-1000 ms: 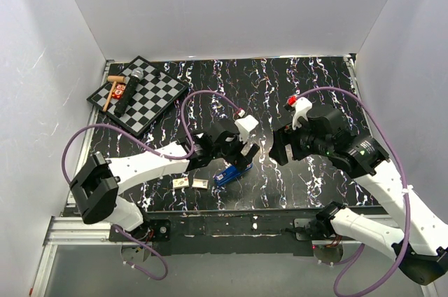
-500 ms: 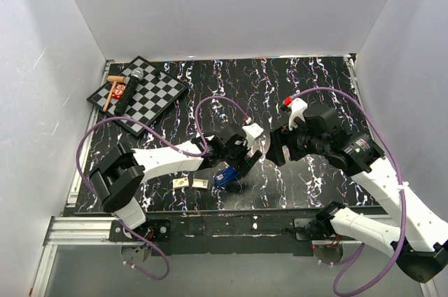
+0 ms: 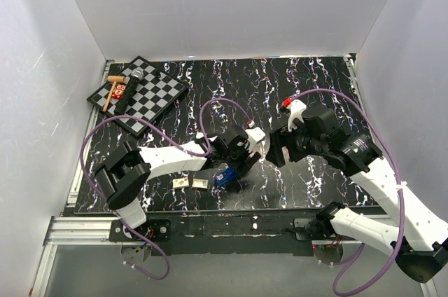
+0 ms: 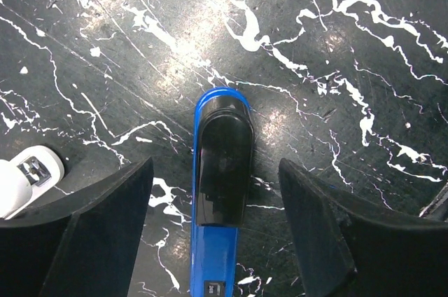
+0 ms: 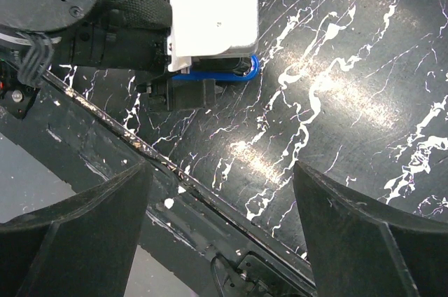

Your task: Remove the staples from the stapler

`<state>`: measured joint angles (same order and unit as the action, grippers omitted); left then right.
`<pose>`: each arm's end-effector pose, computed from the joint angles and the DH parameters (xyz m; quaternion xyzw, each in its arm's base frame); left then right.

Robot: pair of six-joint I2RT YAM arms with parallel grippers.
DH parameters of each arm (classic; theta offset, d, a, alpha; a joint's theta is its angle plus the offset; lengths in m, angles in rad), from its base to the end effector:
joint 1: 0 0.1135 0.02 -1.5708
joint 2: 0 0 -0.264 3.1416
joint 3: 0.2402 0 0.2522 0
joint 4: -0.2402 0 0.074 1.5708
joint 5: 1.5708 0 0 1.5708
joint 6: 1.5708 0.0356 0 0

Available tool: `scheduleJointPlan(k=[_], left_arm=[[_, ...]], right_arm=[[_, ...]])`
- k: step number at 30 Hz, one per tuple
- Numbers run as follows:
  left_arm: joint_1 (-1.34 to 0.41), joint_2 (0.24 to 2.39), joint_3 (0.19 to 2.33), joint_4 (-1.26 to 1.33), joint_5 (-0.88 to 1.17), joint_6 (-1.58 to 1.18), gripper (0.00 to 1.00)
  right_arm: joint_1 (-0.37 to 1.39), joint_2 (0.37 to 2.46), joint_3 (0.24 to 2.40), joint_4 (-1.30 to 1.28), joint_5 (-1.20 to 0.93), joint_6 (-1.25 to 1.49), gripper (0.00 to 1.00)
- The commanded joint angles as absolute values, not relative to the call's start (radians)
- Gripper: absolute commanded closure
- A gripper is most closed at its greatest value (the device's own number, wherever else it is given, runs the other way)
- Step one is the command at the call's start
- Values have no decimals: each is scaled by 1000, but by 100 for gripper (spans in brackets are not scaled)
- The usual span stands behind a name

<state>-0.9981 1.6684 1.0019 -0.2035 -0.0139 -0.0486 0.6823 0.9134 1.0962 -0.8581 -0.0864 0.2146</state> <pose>0.1879 -0.2905 0.1882 0.4272 0.8364 -0.1659 0.3006 0.1332 0.1122 0.3576 -0.2269 0.8717 0.2226 0.3729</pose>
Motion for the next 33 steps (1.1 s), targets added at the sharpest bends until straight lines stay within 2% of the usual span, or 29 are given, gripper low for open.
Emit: scheduleJointPlan(k=[1, 12, 17, 22, 27, 28, 33], left_arm=[[-1003, 1690, 1038, -210, 0, -25, 30], [-1003, 1716, 1060, -216, 0, -14, 39], [-1003, 1717, 1069, -221, 0, -9, 51], [-1003, 1694, 1072, -227, 0, -5, 80], [-1003, 1661, 1069, -239, 29, -5, 97], [-1003, 1649, 1066, -245, 40, -3, 100], [-1003, 1525, 1060, -264, 110, 29, 100]], right_arm=[[686, 899, 1094, -822, -100, 225, 11], [686, 881, 1083, -825, -100, 227, 12], [684, 873, 1078, -828, -97, 227, 12], [686, 865, 1078, -834, -91, 227, 12], [686, 858, 1084, -845, -81, 224, 14], [684, 854, 1089, -853, -77, 222, 14], [686, 838, 1132, -899, -68, 198, 16]])
